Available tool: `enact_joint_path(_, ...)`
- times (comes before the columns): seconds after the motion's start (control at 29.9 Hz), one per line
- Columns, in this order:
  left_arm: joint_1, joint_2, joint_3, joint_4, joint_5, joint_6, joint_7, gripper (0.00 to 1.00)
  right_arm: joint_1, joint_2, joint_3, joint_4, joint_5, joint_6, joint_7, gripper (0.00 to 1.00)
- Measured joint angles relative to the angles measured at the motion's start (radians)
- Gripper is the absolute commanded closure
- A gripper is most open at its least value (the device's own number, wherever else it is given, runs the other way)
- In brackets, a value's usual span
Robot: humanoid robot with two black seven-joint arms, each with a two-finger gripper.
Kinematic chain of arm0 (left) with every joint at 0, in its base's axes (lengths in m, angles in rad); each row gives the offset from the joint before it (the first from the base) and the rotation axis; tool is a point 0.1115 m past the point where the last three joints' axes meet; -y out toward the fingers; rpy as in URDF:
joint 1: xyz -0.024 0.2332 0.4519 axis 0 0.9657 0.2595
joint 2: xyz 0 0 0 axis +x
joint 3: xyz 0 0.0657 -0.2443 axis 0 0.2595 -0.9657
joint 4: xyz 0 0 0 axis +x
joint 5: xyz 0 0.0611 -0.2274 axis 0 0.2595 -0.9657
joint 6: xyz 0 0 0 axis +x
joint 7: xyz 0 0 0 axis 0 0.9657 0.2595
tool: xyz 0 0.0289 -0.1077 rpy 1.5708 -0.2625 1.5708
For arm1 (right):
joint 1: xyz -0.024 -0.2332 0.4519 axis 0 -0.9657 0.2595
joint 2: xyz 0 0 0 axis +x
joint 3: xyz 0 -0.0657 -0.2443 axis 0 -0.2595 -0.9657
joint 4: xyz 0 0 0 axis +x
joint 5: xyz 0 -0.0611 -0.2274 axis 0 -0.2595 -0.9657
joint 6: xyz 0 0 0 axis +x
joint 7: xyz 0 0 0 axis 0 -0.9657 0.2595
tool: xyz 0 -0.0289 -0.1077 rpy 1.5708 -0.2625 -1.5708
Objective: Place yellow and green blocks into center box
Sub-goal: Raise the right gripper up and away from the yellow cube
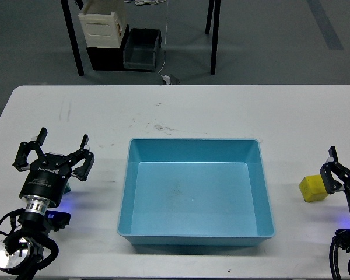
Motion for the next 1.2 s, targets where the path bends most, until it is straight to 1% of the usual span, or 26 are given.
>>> enact_joint_path(0.1, 0.000, 0.000, 0.000, 0.000, 0.000, -0.004, -0.006, 0.00, -0.002, 0.000, -0.001, 0.000, 0.000, 0.000, 0.000, 0.00)
enact_joint_path(0.27, -0.001, 0.000, -0.003, 0.001, 0.000, -0.007, -0.033, 0.00, -0.004, 0.000, -0.002, 0.000, 0.000, 0.000, -0.001, 0.00)
enact_joint_path(0.4, -0.001, 0.000, -0.003, 0.001, 0.000, -0.009, -0.038, 0.00, -0.005, 0.000, 0.002, -0.002, 0.000, 0.004, 0.001, 0.00)
enact_joint_path(0.64, -0.002, 0.000, -0.003, 0.001, 0.000, -0.009, -0.039, 0.00, 0.014, -0.011, 0.036, -0.034, -0.021, 0.061, 0.006, 0.00)
enact_joint_path(0.77, -0.003, 0.000, -0.004, 0.001, 0.000, -0.008, -0.040, 0.00, 0.095, -0.122, 0.040, -0.110, -0.130, 0.066, 0.006, 0.00)
enact_joint_path(0.94, -0.003, 0.000, -0.004, 0.001, 0.000, -0.007, -0.042, 0.00, 0.222, -0.262, 0.040, -0.177, -0.359, 0.058, 0.006, 0.00)
enact_joint_path(1.04, -0.003, 0.000, -0.004, 0.003, 0.000, -0.007, -0.062, 0.00, 0.303, -0.346, 0.039, -0.183, -0.514, 0.031, 0.006, 0.00)
enact_joint_path(1.14, -0.003, 0.000, -0.004, 0.004, 0.000, -0.007, -0.088, 0.00, 0.387, -0.407, 0.028, -0.183, -0.677, -0.015, 0.006, 0.00)
enact_joint_path(1.2, -0.004, 0.000, -0.004, 0.004, 0.000, -0.007, -0.097, 0.00, 0.439, -0.435, 0.013, -0.182, -0.800, -0.040, 0.006, 0.00)
